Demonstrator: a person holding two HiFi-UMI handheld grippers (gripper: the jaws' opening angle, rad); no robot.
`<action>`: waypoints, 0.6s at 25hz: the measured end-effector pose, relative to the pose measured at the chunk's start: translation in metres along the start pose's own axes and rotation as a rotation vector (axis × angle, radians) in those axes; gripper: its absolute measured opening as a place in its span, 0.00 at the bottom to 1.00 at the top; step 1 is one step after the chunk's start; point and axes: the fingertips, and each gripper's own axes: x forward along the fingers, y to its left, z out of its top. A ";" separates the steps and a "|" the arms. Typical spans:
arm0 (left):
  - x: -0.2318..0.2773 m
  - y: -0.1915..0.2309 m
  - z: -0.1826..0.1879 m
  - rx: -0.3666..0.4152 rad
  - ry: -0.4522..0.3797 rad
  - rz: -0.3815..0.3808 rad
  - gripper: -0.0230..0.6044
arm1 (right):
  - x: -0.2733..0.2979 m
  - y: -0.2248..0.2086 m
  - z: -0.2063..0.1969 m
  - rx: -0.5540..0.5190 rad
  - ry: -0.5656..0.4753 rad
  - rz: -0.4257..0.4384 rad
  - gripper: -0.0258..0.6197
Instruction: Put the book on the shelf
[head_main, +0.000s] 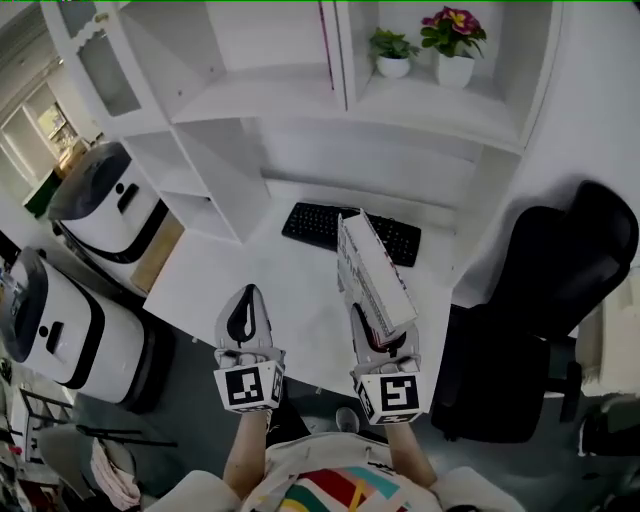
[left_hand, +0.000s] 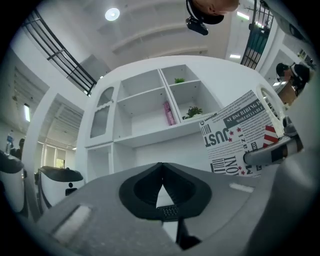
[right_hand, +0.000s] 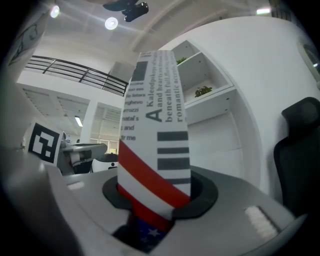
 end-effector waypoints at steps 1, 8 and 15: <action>0.006 -0.005 -0.001 -0.003 0.000 -0.020 0.03 | 0.000 -0.008 0.000 0.003 0.004 -0.027 0.29; 0.045 -0.009 -0.017 -0.061 -0.026 -0.134 0.03 | 0.008 -0.029 -0.005 -0.054 0.028 -0.174 0.29; 0.075 0.034 -0.017 -0.031 -0.091 -0.232 0.03 | 0.046 -0.008 -0.001 -0.103 0.014 -0.297 0.29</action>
